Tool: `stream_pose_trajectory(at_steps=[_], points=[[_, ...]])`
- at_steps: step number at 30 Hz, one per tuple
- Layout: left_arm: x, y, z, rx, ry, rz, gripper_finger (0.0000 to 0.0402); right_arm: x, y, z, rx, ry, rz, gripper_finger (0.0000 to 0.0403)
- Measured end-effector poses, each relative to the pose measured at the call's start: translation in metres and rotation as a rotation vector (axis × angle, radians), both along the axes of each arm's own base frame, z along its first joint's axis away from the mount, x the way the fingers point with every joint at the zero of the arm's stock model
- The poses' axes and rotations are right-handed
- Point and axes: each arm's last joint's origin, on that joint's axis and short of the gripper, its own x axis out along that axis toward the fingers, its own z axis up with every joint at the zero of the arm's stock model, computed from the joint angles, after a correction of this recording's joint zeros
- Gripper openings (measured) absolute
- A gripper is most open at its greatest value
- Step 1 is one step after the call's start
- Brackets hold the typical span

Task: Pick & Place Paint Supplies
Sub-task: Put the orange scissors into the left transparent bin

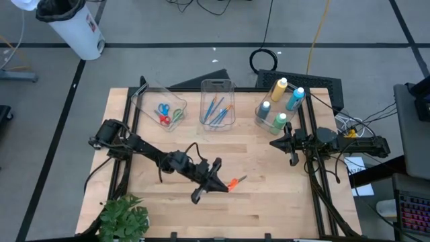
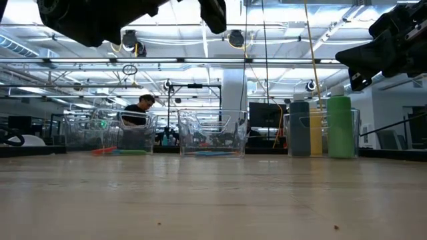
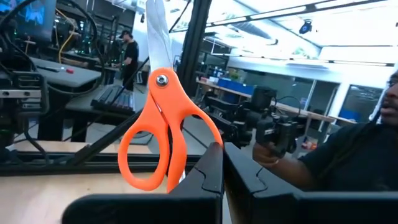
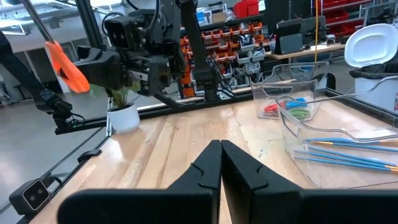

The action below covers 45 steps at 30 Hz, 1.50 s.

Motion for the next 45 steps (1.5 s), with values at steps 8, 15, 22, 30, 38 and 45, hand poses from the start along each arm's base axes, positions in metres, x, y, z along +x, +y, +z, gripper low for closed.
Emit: stream_pose_trajectory(at_steps=[8,15,22,30,38,45], points=[[-0.017,0.006,0.021,0.057,0.06,0.065,0.0,0.0,0.0,0.0,0.0,0.0,-0.001,0.0],[-0.069,0.01,0.037,0.136,0.07,0.247,0.0,0.0,0.0,0.0,0.0,0.0,-0.001,0.0],[-0.111,0.02,0.015,0.073,0.055,0.404,0.0,0.0,0.0,0.0,0.0,0.0,-0.001,0.0],[-0.131,0.03,0.0,0.042,-0.003,0.431,0.0,0.0,0.0,0.0,0.0,0.0,-0.002,0.0],[-0.15,0.041,-0.005,-0.016,-0.063,0.521,0.0,0.0,0.0,0.0,0.0,0.0,-0.002,0.0],[-0.153,0.047,-0.006,-0.051,-0.049,0.69,0.0,0.0,0.0,0.0,-0.001,0.0,-0.002,0.0]])
